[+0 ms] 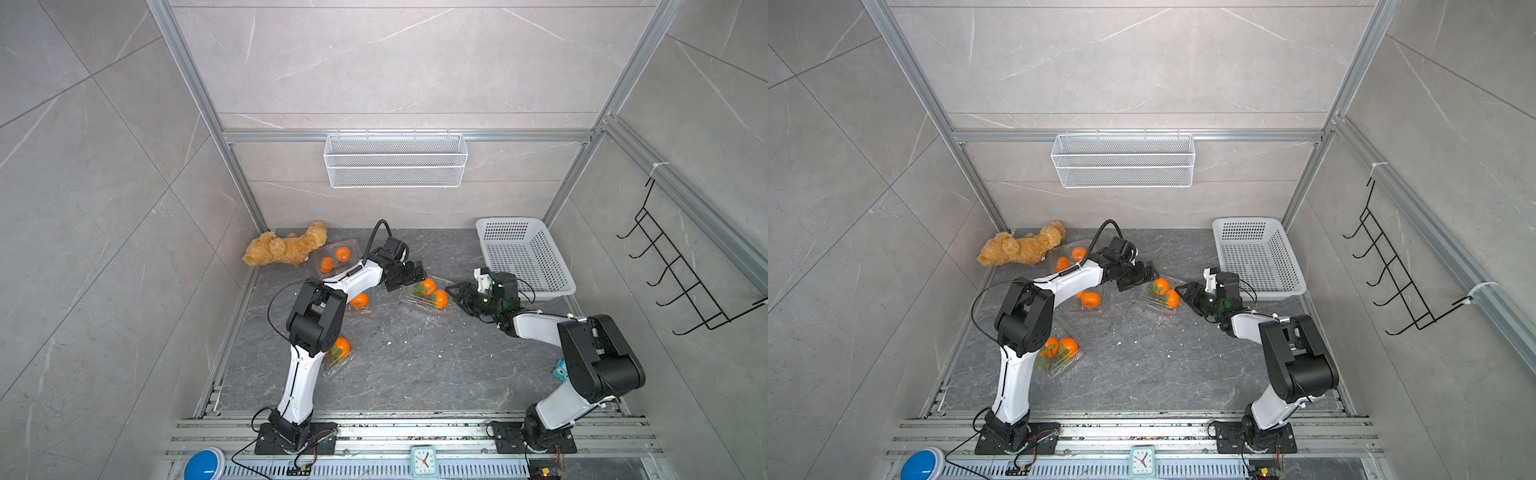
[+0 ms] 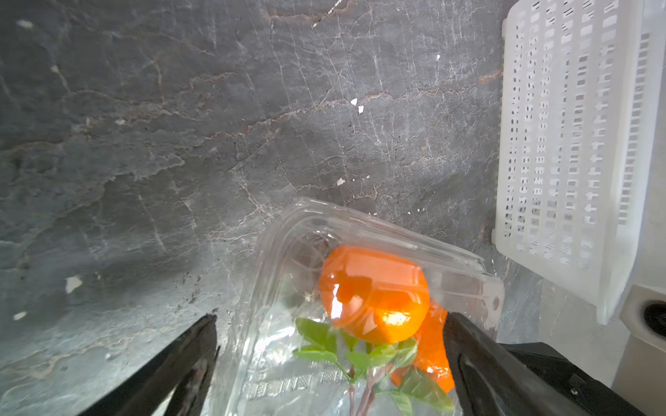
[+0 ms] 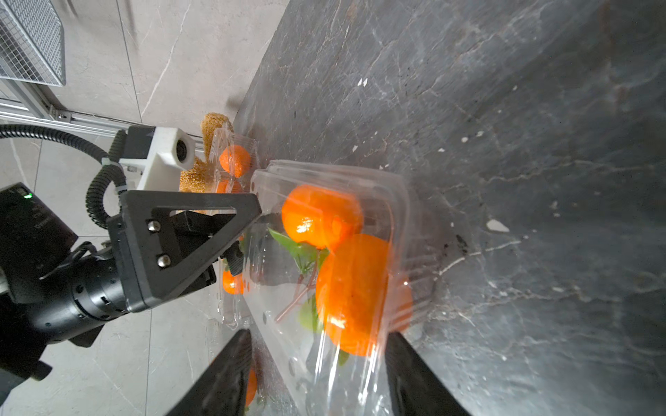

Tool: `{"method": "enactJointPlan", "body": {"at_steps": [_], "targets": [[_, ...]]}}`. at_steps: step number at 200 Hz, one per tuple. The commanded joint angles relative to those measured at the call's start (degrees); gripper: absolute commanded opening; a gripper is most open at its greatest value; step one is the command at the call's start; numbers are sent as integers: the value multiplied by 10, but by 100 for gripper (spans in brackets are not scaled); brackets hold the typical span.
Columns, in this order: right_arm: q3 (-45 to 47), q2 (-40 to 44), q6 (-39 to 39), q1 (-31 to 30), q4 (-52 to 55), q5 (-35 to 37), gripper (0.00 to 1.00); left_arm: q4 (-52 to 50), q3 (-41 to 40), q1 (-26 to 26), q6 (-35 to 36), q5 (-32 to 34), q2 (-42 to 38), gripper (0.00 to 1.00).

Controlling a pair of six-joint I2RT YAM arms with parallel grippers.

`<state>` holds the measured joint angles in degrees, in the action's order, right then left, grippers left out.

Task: Take oranges out of containers
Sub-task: Open the packing box at the center of the board.

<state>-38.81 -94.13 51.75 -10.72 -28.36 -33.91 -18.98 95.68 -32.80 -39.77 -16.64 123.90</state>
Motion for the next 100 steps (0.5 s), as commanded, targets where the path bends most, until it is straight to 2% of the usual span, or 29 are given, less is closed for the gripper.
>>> {"method": "enactJointPlan", "body": {"at_steps": [1,100], "targets": [[9,-9,16,3,-36,-18,60,27,-2,2,-17,-21,-29,100],[32,-33,81,6,-137,-47,50,53,-20,2,-34,-34,-34,100]]}}
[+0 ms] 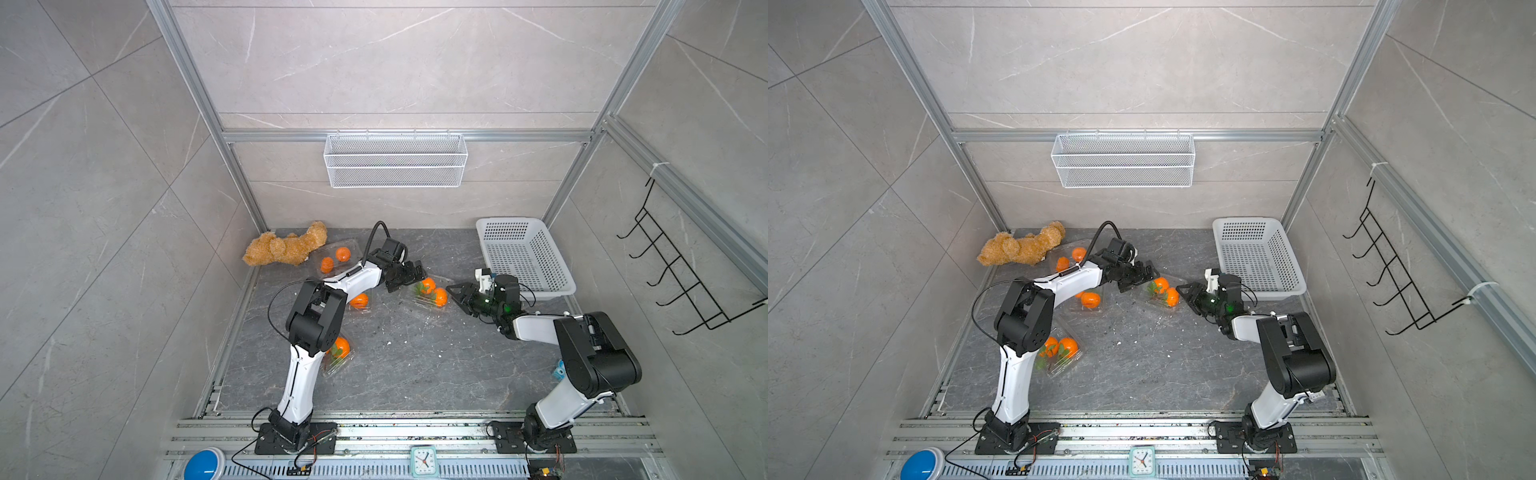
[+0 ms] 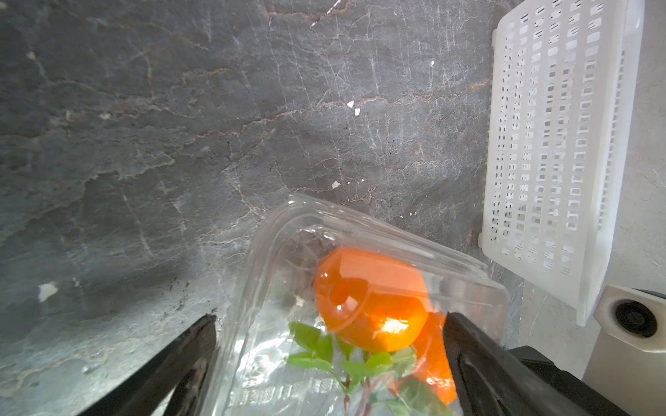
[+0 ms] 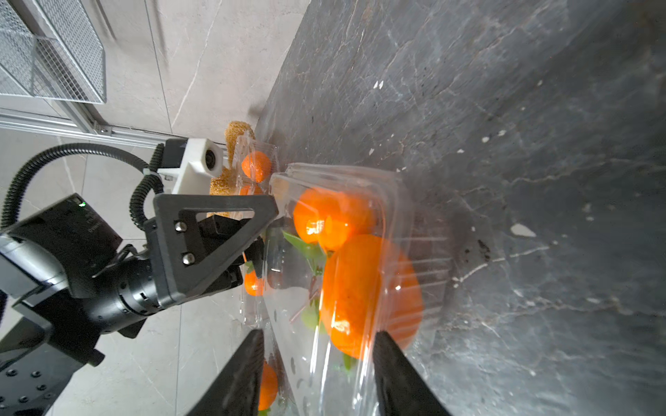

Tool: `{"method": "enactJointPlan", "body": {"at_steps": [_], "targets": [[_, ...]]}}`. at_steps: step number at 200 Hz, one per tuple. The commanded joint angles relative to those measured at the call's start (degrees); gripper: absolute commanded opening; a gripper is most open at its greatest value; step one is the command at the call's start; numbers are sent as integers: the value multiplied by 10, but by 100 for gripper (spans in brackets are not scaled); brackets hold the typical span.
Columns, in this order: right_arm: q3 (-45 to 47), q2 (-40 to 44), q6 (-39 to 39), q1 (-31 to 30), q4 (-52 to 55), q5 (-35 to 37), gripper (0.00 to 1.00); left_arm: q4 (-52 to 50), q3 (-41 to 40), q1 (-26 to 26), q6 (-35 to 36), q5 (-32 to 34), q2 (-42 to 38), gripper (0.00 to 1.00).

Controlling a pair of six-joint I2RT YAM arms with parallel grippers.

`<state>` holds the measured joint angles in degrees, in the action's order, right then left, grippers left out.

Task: Take oranges out of containers
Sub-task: Open the packing box at the center of the board.

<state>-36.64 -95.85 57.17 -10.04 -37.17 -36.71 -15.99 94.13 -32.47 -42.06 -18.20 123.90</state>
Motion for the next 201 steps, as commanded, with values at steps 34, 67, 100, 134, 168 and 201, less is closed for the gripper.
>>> {"method": "enactJointPlan", "body": {"at_steps": [34,67,100,134,168,201], "targets": [[25,-27,68,-1,-98,-27,46,32,-12,-1,-18,-21,-40,100],[34,-29,81,0,-117,-27,43,42,-15,-1,-27,-25,-41,100],[44,-34,111,0,-159,-31,39,50,-17,-1,-37,-27,-39,100],[47,-41,130,0,-187,-37,36,58,-20,-1,-45,-31,-39,100],[53,-54,148,0,-217,-42,33,63,-19,-1,-52,-32,-38,100],[63,-61,157,0,-237,-46,31,77,-19,-1,-68,-41,-33,100]]}}
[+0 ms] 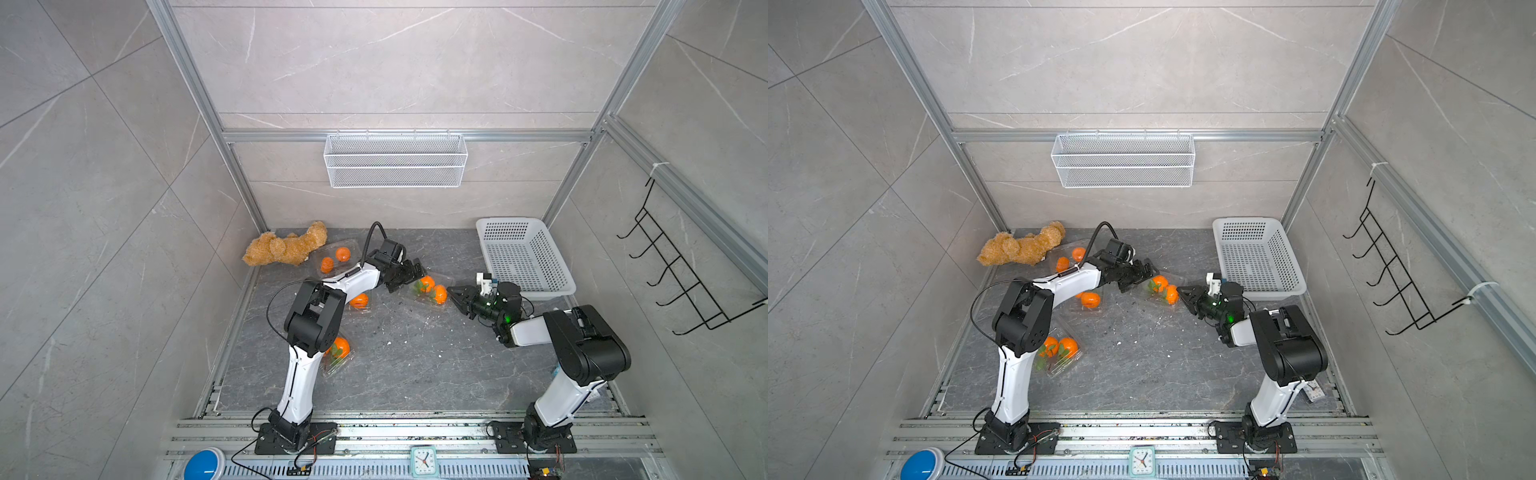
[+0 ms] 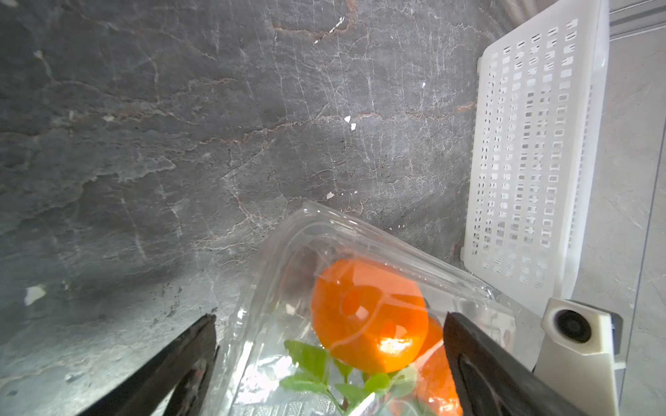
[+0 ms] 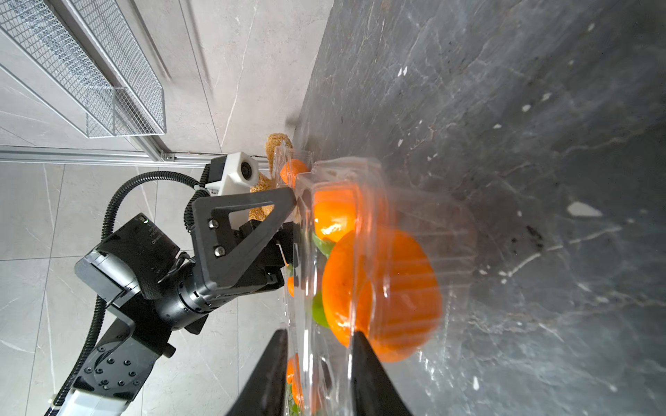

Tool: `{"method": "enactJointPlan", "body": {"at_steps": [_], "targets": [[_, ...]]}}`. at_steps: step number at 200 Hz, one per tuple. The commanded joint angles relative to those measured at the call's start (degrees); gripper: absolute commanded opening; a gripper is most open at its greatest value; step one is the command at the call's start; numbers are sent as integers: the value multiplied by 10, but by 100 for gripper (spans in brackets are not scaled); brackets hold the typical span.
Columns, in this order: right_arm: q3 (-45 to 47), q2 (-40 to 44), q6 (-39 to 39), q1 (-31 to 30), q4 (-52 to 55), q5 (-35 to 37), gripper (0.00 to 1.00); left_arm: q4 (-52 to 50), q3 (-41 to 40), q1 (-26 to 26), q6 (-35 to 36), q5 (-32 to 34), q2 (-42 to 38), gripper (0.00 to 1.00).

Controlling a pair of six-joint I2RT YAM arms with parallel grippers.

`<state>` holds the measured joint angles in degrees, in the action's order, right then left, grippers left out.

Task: Take oranges out of containers
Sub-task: Open the packing box at the center of the board.

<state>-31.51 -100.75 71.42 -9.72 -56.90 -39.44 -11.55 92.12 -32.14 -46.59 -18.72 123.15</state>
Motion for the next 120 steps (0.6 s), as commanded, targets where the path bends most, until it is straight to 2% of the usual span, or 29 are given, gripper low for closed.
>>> {"method": "enactJointPlan", "body": {"at_steps": [1,101,120], "targets": [[12,-12,14,-3,-40,-19,31,33,0,-5,-23,-37,-26,100],[24,-34,34,-4,-94,-25,31,43,-2,-9,-35,-42,-21,100],[26,-38,38,-4,-100,-24,28,20,6,-9,-28,-36,-19,100]]}}
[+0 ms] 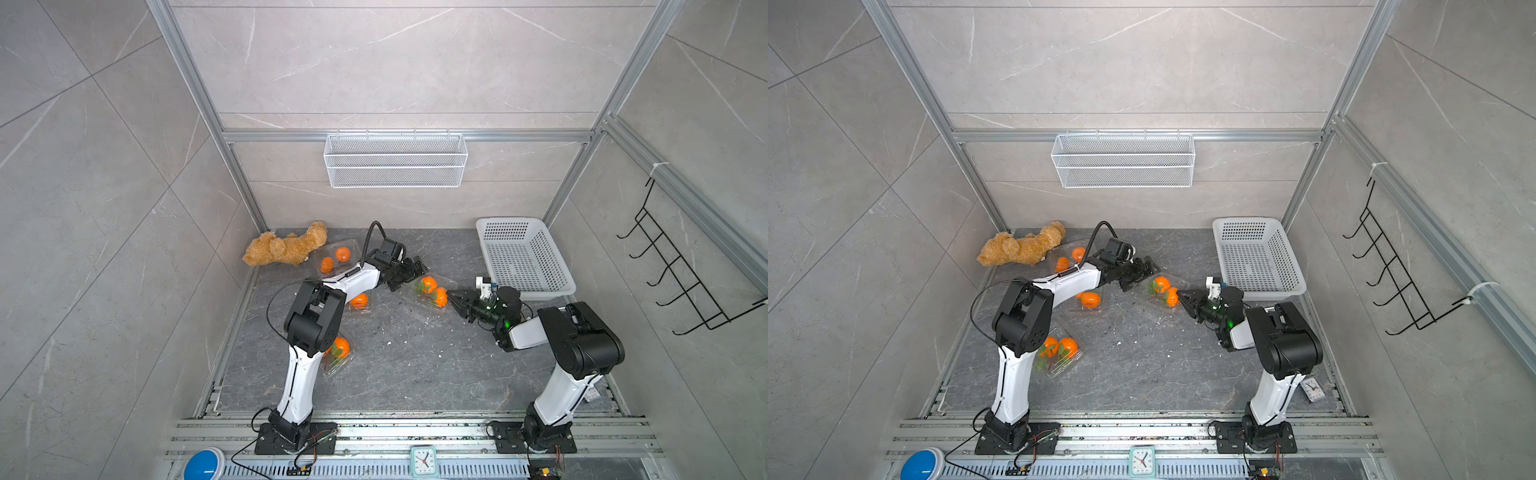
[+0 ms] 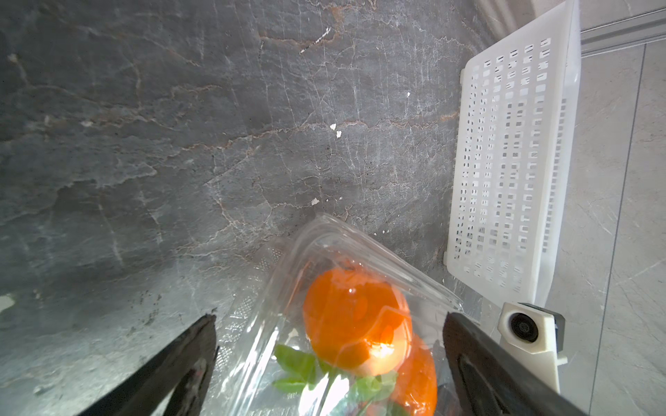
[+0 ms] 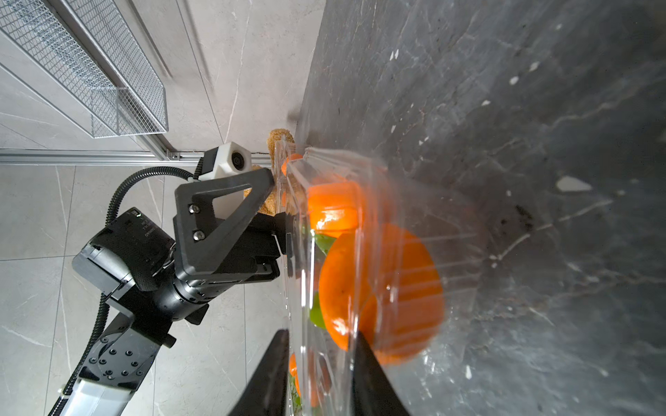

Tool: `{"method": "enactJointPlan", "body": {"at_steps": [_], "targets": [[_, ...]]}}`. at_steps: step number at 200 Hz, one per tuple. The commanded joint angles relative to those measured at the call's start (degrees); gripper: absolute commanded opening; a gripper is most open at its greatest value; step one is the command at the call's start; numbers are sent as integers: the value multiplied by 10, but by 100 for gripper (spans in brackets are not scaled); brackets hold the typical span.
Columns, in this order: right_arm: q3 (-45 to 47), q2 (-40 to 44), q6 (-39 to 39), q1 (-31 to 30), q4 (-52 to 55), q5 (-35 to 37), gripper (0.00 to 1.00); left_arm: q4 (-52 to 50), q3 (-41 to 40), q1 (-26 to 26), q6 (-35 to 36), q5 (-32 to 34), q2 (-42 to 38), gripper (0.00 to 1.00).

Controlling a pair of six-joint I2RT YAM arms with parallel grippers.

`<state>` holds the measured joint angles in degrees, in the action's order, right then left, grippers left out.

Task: Take oranges out of containers
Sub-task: Open the packing box at the center of the board.

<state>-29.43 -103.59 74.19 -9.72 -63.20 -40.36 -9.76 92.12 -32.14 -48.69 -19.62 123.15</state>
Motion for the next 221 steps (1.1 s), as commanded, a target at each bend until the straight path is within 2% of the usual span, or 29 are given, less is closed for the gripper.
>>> {"method": "enactJointPlan", "body": {"at_steps": [1,25,82,106,141,155,161,168,179,185,199,221], "targets": [[5,-10,10,-4,-37,-14,28,0,7,-9,-7,-26,-19,100],[9,-11,17,-4,-40,-6,24,-55,27,-8,23,-3,-20,100],[11,-21,40,-4,-38,18,18,-157,43,-7,98,106,-54,100],[19,-22,46,-4,-44,26,18,-200,52,-7,124,177,-73,100],[26,-10,46,-5,-29,42,18,-175,-5,-15,146,280,-147,100],[27,-7,49,-5,-19,50,18,-149,-41,-20,123,328,-179,100],[27,-6,51,-5,-16,53,18,-149,-51,-13,106,319,-187,100],[27,-7,54,-5,-16,57,18,-154,-62,3,87,276,-194,100],[27,-7,59,-8,-16,62,18,-90,-109,25,72,179,-212,100],[27,-6,61,-8,-14,65,18,-46,-141,28,62,153,-224,100],[24,-1,64,-12,-6,74,18,15,-195,15,55,159,-254,100],[30,9,72,-19,10,98,17,20,-222,-24,44,198,-279,100]]}}
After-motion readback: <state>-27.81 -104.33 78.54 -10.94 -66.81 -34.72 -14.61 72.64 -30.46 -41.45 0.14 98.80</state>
